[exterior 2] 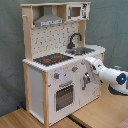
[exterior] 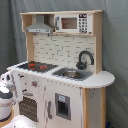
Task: Play with the kitchen
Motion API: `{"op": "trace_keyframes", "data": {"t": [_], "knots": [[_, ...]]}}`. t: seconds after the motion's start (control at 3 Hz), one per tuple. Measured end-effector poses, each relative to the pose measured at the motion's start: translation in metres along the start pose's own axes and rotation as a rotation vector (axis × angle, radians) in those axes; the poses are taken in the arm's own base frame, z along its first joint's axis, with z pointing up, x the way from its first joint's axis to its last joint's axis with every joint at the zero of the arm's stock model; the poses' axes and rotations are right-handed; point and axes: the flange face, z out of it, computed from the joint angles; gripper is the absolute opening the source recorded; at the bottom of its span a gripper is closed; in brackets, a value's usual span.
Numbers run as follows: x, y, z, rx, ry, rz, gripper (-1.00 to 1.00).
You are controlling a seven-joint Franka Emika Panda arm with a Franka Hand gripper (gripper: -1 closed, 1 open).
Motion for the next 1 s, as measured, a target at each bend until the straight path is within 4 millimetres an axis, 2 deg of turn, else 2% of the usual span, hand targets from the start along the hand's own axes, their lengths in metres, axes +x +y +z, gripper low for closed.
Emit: {"op": "trace_keyframes", "data": {"t": [0.33, 1.0], "knots": [[0.022, 0.032, -0.013, -0.023, 0.010, 0.034, 1.00], [0.055, 0.081, -0.026, -0.059, -0.029, 0.058, 1.00]]}}
